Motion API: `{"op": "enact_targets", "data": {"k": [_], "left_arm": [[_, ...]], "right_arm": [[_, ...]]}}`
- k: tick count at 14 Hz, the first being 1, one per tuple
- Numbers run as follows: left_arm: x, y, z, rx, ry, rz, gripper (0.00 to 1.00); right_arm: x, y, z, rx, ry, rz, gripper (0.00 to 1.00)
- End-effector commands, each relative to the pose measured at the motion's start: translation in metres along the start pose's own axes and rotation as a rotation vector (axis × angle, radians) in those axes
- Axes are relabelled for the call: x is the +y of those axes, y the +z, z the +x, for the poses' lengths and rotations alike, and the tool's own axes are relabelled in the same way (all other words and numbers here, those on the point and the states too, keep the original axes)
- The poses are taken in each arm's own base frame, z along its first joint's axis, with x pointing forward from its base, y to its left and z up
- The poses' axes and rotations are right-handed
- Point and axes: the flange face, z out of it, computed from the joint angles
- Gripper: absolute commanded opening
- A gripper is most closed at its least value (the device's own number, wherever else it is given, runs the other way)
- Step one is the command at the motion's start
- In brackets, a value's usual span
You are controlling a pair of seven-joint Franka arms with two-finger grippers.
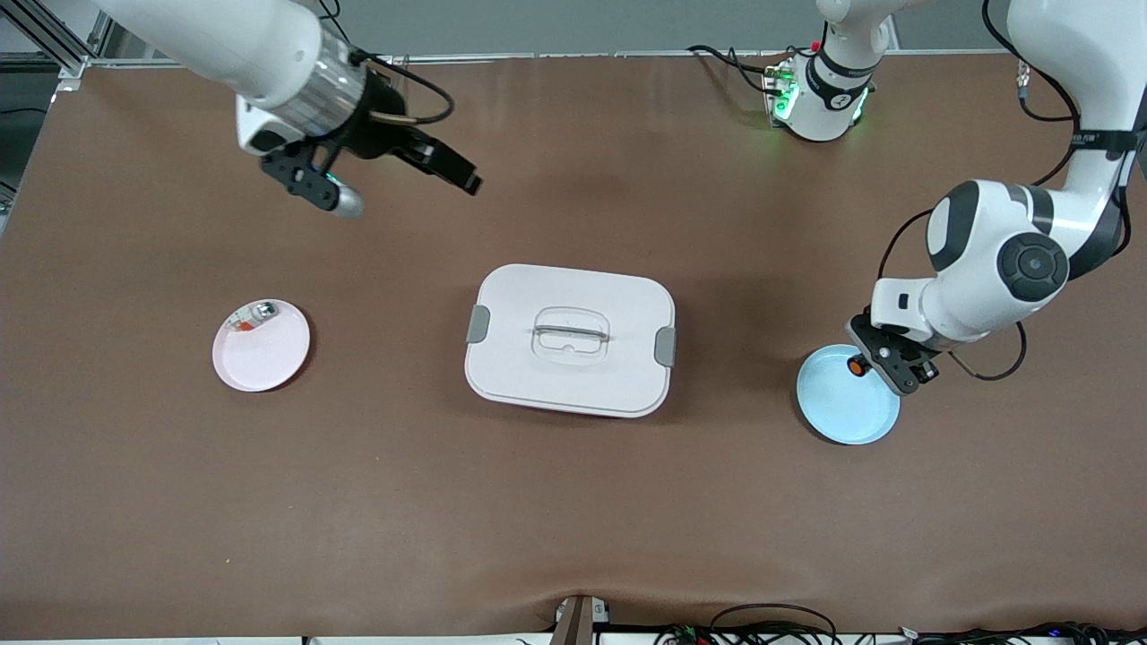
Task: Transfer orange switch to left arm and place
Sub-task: 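Carry the switch to the blue plate while the right gripper withdraws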
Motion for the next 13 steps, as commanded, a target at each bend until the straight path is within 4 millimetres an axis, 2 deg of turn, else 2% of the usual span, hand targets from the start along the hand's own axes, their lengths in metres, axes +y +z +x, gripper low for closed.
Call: {"op": "enact_targets", "data": {"k": [1,3,5,7,8,10,13], "left_arm": [[-0.019,0.025,-0.007,-0.011,0.169,0.065,0.00],[-0.030,0.054,-0.020,0.018,0.256,0.072,0.00],[-0.029,0.074,-0.019,0.046,0.294,0.078,0.00],[-0.027,0.085,-0.015,0.039,0.345,0.097,0.00],[-0.027,0.088,-0.014,0.038,0.361,0.108,0.07],[-0.025,0.096,-0.013,0.034,0.389,0.115,0.08],[-0.024,0.106,-0.011,0.016,0.438,0.131,0.23]], "right_arm": [[0.056,-0.007,0.000,0.084,-0.188,-0.083,1.00],[0.078,-0.009,0.010,0.138,-0.292,-0.169,1.00],[0.097,-0.016,0.029,0.159,-0.322,-0.225,1.00],[0.121,-0.029,0.056,0.169,-0.370,-0.248,1.00],[0.138,-0.039,0.074,0.170,-0.391,-0.247,1.00],[0.171,-0.058,0.106,0.177,-0.407,-0.244,1.00],[0.200,-0.072,0.130,0.199,-0.402,-0.268,1.00]]}}
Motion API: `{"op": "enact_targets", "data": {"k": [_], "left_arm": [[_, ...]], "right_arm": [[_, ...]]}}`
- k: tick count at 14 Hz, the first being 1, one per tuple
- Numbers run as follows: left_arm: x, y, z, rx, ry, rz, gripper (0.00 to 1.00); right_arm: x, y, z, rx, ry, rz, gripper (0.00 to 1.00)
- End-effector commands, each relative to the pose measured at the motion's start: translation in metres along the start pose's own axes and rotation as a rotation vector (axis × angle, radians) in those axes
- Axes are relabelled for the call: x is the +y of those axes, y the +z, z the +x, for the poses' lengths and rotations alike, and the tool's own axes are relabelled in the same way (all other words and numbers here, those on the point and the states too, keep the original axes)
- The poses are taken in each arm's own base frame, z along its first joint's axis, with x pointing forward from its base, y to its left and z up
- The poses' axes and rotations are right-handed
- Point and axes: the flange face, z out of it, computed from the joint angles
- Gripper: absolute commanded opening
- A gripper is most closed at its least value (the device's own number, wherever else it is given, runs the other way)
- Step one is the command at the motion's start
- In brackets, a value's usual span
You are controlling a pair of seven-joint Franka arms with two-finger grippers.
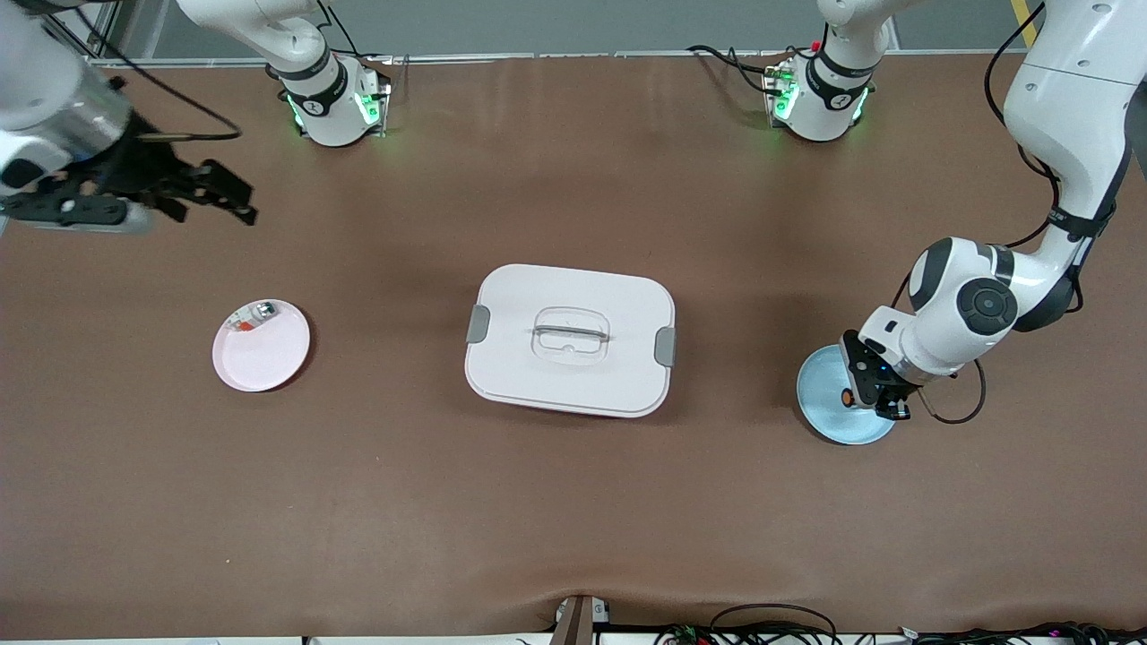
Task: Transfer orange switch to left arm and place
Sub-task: 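Lower the switch onto the blue plate and open the left gripper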
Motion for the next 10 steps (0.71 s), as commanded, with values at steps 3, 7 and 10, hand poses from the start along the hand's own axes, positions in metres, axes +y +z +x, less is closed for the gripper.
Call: {"op": "enact_targets", "data": {"k": [3,7,10], "left_arm": [[0.000,0.005,0.003,-0.001,0.044,0.015,0.36],[-0.001,0.005,0.002,0.001,0.035,0.016,1.00],[-0.013,-0.020,0.002,0.006,0.000,0.052,1.00]], "right_arm": [[0.042,-0.010,0.015,0.030,-0.014,-0.039,1.00],[0.069,-0.025,0.036,0.064,-0.071,-0.044,1.00],[0.077,-0.035,0.053,0.083,-0.060,-0.047,1.00]]}}
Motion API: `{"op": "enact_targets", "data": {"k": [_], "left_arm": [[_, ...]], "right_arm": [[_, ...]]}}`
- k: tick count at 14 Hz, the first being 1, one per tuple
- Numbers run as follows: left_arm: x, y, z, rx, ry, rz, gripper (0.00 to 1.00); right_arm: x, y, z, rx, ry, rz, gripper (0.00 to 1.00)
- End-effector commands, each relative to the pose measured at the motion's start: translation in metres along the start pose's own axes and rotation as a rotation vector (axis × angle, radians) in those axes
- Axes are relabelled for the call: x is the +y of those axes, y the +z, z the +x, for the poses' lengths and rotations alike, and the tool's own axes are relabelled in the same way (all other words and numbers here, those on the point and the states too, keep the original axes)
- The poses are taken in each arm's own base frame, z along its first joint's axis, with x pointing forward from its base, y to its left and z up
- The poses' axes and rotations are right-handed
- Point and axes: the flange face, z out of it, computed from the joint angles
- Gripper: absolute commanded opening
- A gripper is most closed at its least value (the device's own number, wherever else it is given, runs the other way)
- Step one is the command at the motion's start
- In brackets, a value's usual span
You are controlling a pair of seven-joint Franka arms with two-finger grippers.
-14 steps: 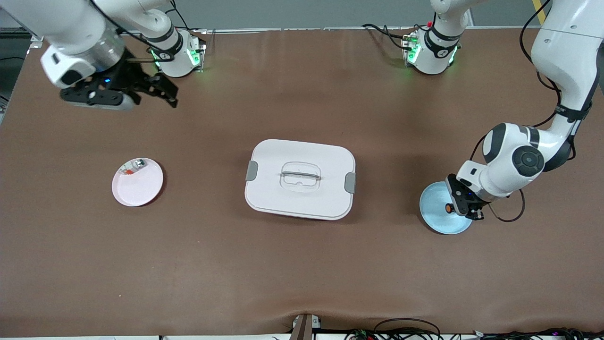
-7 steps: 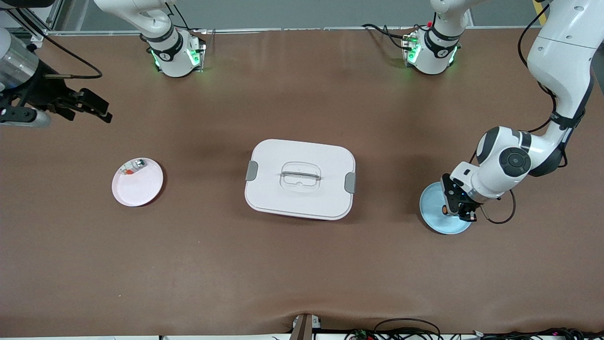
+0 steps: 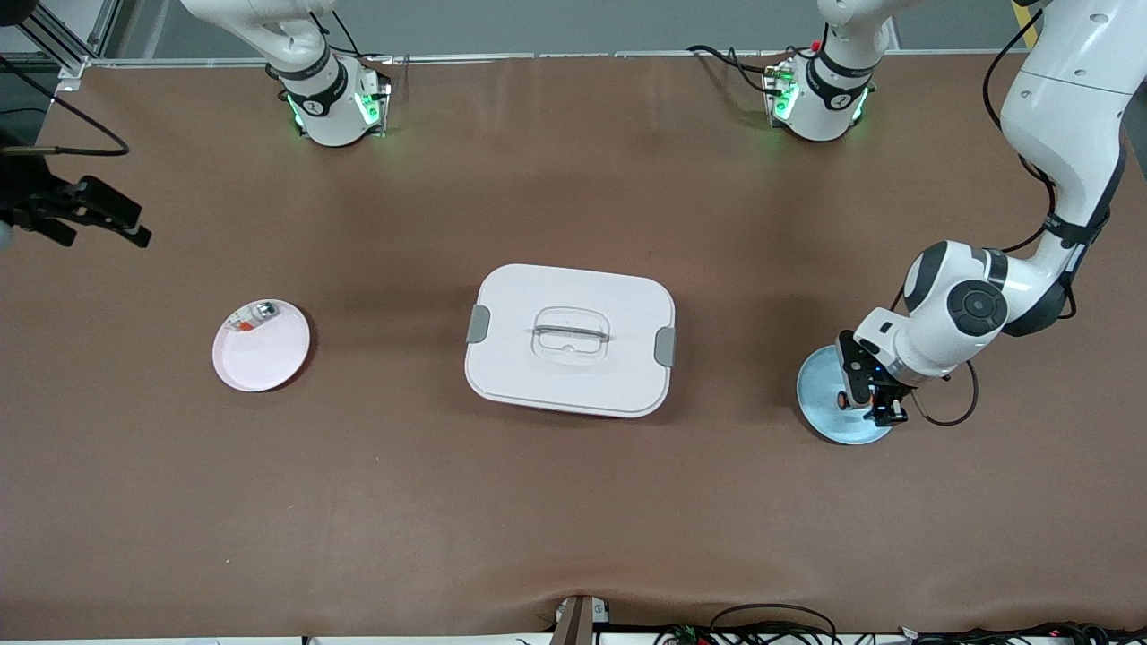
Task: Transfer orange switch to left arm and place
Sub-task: 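Lower the switch onto the blue plate and open the left gripper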
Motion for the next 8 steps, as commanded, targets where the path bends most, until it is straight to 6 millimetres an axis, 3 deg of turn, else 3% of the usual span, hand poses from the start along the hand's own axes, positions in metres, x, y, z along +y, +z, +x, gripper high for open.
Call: {"op": "enact_targets", "data": {"k": [1,8], "left_arm": [[-0.018,-0.032,0.000,0.015,-0.053,0.048,1.00],[-0.058,-0.111,-0.021,0.040,-0.402,0.025,1.00]], "right_arm": [[0.004,-0.008,0.017,0.008,-0.009,-0.022,1.00],[0.020,-0.007,0.012,-0.030,0.023,-0.019,1.00]]}}
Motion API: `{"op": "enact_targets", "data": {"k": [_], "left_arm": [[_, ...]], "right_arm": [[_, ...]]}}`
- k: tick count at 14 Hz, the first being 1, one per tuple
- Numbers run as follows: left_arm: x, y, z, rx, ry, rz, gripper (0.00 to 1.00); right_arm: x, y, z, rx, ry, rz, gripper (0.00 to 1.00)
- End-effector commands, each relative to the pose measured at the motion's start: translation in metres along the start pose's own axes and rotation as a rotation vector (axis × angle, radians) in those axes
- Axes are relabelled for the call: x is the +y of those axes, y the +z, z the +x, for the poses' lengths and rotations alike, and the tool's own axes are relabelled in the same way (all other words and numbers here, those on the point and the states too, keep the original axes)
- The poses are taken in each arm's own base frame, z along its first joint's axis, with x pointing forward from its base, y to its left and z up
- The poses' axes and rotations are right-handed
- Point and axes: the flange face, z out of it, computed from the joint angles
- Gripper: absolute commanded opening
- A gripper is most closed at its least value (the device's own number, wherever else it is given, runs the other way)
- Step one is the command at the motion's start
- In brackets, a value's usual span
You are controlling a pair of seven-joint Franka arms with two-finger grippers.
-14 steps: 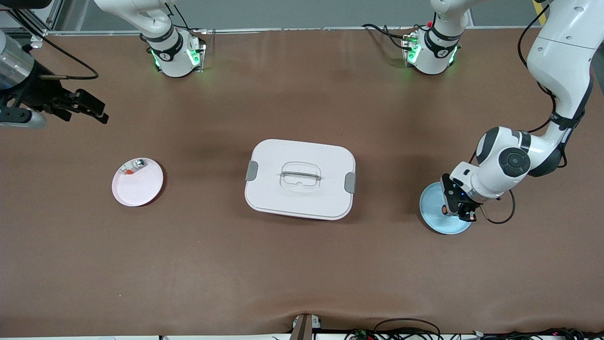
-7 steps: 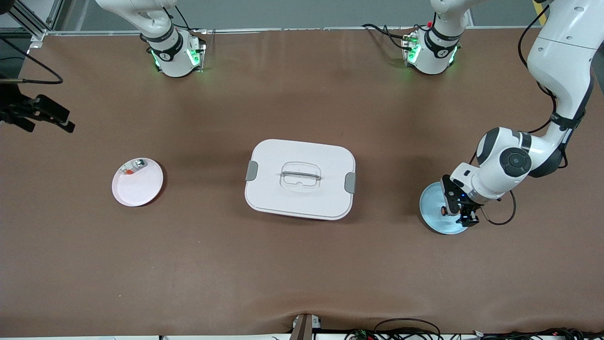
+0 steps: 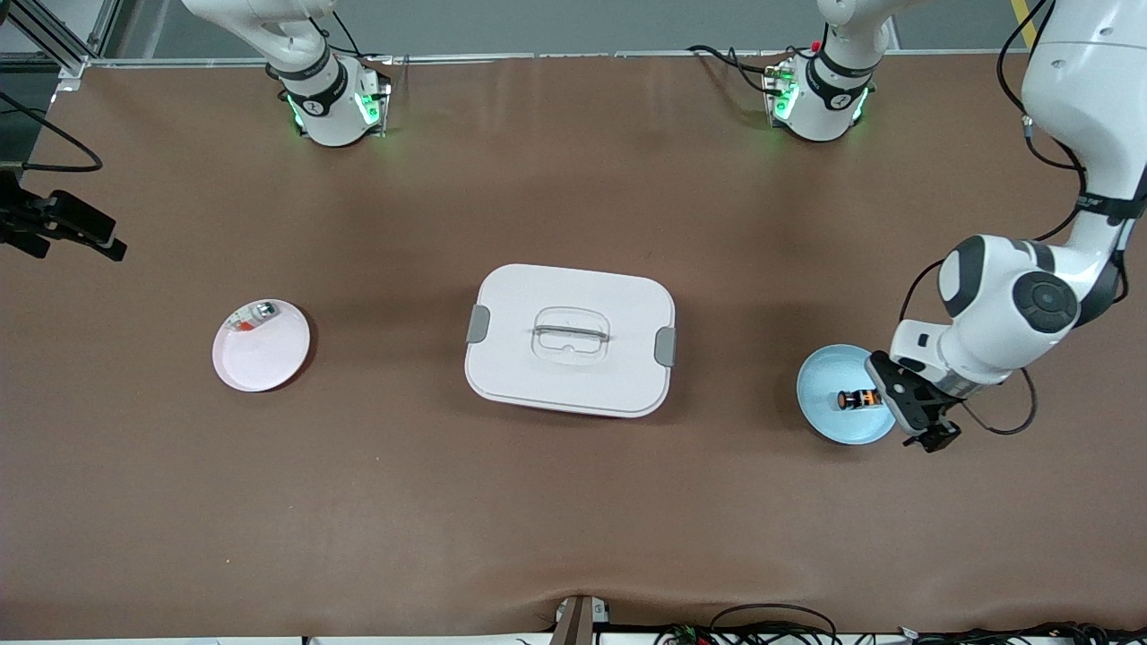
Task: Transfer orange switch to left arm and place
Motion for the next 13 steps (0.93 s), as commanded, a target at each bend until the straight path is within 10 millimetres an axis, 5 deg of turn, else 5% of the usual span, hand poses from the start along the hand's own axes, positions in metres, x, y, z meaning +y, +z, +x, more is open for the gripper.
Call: {"op": "enact_targets", "data": {"k": [1,9,13], "left_arm": [[-0.015,-0.033,0.001,-0.039,-0.135,-0.031,1.00],[-0.024,-0.075,0.008,-0.121,-0.640,-0.060,1.00],[-0.023,-0.111,0.036,-0.117,-0.884,-0.034,1.00]], "right_arm": [[0.002,-0.004,0.001,-0.011,-0.008,-0.013,1.00],[-0.001,-0.012,-0.001,-0.006,-0.011,-0.016,1.00],[0.001,-0.015,-0.004,-0.018,-0.009,-0.017,1.00]]}}
